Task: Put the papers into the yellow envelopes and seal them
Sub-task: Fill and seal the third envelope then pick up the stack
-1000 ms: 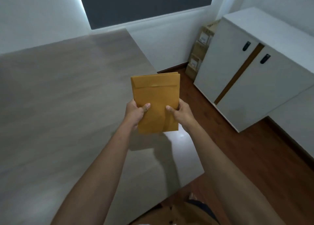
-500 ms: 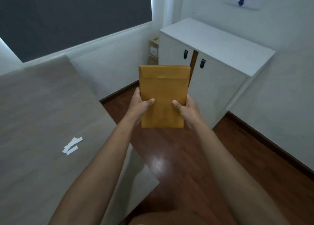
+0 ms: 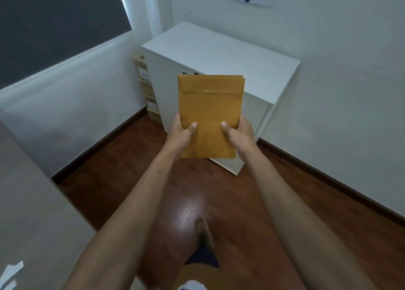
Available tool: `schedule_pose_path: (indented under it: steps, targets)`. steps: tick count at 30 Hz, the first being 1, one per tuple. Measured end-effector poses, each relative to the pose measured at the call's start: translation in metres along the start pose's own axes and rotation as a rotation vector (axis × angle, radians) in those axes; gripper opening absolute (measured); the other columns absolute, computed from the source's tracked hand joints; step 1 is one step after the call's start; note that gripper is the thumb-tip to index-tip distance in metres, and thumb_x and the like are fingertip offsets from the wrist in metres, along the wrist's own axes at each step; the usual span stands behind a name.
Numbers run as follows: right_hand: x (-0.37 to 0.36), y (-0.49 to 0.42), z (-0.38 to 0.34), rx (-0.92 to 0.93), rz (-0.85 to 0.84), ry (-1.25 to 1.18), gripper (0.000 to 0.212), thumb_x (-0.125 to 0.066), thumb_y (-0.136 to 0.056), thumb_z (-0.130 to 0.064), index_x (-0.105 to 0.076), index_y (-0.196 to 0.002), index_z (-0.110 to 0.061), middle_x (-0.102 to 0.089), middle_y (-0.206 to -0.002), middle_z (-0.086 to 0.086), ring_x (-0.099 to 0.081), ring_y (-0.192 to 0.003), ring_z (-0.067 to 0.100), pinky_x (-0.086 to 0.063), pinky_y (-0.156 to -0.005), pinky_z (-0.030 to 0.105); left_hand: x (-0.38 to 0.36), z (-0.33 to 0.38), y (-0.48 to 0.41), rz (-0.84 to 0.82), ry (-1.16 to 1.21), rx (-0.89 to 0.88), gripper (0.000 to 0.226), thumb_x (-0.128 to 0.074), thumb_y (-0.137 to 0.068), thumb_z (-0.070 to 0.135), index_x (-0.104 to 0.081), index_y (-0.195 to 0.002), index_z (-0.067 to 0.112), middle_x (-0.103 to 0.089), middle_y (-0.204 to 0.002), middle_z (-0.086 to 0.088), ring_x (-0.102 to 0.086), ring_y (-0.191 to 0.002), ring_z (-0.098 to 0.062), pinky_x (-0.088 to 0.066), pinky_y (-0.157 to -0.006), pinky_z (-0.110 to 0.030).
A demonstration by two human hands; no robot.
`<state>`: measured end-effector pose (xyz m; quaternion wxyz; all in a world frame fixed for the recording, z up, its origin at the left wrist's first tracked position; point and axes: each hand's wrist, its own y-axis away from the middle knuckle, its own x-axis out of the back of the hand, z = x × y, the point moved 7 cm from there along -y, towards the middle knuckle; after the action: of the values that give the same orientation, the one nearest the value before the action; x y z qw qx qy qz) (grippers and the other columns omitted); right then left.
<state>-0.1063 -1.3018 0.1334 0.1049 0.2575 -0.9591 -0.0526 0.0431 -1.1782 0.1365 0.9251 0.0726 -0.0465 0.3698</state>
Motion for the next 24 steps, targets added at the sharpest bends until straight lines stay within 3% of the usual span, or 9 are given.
schedule_pose_path:
  steps: [6, 11, 15, 19, 22, 24]
  targets:
    - [-0.001, -0.111, -0.018, 0.014, 0.054, 0.068, 0.040, -0.065, -0.092, -0.027, -0.054, -0.129, -0.020, -0.063, -0.126, 0.000, -0.060, -0.113, 0.020, -0.050, -0.100, 0.046, -0.025, 0.010, -0.123, 0.010, 0.005, 0.028, 0.049, -0.059, -0.097, 0.015, -0.043, -0.142, 0.020, -0.054, -0.138, 0.001, -0.053, -0.125, -0.020, -0.044, -0.107, -0.044]
    - [-0.012, -0.200, -0.038, 0.028, 0.042, 0.284, 0.038, -0.063, -0.091, -0.040, -0.056, -0.119, -0.016, -0.055, -0.125, 0.007, -0.058, -0.112, 0.025, -0.050, -0.097, 0.045, -0.027, 0.015, -0.217, 0.069, -0.017, 0.038, 0.040, -0.060, -0.095, 0.017, -0.050, -0.133, 0.025, -0.057, -0.120, 0.010, -0.055, -0.110, -0.013, -0.045, -0.092, -0.033]
    - [-0.015, -0.254, -0.048, 0.012, -0.007, 0.249, 0.033, -0.063, -0.090, -0.035, -0.061, -0.117, -0.016, -0.055, -0.124, 0.008, -0.060, -0.106, 0.023, -0.053, -0.094, 0.042, -0.032, 0.017, -0.272, 0.082, -0.031, 0.061, 0.037, -0.060, -0.095, 0.018, -0.051, -0.130, 0.025, -0.057, -0.116, 0.010, -0.055, -0.106, -0.013, -0.043, -0.087, -0.031]
    - [-0.012, -0.304, -0.058, 0.054, 0.059, 0.272, 0.035, -0.069, -0.088, -0.031, -0.058, -0.119, -0.019, -0.061, -0.107, -0.003, -0.060, -0.093, 0.014, -0.051, -0.079, 0.028, -0.040, 0.019, -0.328, 0.102, -0.057, 0.069, 0.032, -0.062, -0.093, 0.020, -0.047, -0.120, 0.025, -0.058, -0.115, 0.008, -0.057, -0.105, -0.015, -0.047, -0.087, -0.032]
    - [-0.010, -0.358, -0.057, 0.008, 0.184, 0.221, 0.043, -0.077, -0.080, -0.027, -0.052, -0.115, -0.022, -0.057, -0.086, -0.015, -0.056, -0.076, -0.002, -0.041, -0.060, 0.014, -0.048, 0.020, -0.384, 0.141, -0.115, 0.080, 0.035, -0.064, -0.090, 0.020, -0.037, -0.112, 0.023, -0.056, -0.105, 0.009, -0.058, -0.100, -0.017, -0.045, -0.074, -0.027]
    - [-0.007, -0.376, -0.054, -0.019, 0.236, 0.199, 0.045, -0.081, -0.077, -0.027, -0.049, -0.108, -0.022, -0.056, -0.088, -0.013, -0.056, -0.077, 0.001, -0.038, -0.059, 0.014, -0.055, 0.022, -0.408, 0.118, -0.190, 0.072, 0.036, -0.065, -0.090, 0.022, -0.035, -0.110, 0.023, -0.055, -0.108, 0.005, -0.057, -0.099, -0.019, -0.044, -0.076, -0.031]
